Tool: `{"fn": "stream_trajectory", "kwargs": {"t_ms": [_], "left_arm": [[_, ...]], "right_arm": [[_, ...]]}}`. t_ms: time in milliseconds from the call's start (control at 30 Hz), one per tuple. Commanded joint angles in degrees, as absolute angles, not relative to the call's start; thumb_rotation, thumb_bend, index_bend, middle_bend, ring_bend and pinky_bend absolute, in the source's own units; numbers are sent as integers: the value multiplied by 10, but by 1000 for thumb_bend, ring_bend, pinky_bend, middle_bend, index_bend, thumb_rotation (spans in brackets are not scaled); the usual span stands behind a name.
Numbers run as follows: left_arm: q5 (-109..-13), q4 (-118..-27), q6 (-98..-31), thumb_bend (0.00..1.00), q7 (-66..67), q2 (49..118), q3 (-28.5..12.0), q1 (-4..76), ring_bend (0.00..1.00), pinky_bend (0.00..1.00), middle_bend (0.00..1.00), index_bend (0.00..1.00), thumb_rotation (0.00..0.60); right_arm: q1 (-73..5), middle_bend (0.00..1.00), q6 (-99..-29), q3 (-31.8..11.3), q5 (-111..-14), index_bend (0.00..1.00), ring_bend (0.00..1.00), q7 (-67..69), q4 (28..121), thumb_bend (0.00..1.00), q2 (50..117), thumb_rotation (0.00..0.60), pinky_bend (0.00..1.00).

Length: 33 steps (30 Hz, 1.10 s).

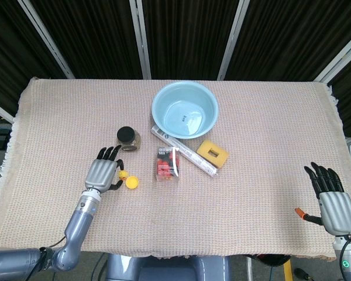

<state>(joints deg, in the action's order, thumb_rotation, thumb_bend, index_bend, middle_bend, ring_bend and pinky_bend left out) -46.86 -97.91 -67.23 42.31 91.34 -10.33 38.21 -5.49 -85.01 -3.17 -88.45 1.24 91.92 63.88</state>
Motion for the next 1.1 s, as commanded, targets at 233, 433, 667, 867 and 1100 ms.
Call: {"fn": "stream_trajectory", "kwargs": {"t_ms": [233,433,667,867,1100], "left_arm": [[-445,-952,-666,402,445,953,-93,400,0,0,0,512,600],[-440,-933,-671,394,452,968,-92,406,0,0,0,501,600],[-428,-928,-674,326,455,974,-92,409,0,0,0,413,600],[-430,-935,-676,266,453,970,-89,410,0,0,0,353,600],[-444,-959,-683,264,435,953,-86,402,0,0,0,337,600]], "right_arm": [[-55,0,-848,-33,-880,53,0,18,923,49,636,600,50],[-55,0,-849,-33,-881,53,0,22,923,49,635,600,50],[-54,0,-850,-34,-881,53,0,25,925,48,634,600,50],[-54,0,-853,-34,-883,53,0,24,923,49,635,600,50],[-54,0,-852,-34,-884,53,0,22,920,48,636,600,50]]}}
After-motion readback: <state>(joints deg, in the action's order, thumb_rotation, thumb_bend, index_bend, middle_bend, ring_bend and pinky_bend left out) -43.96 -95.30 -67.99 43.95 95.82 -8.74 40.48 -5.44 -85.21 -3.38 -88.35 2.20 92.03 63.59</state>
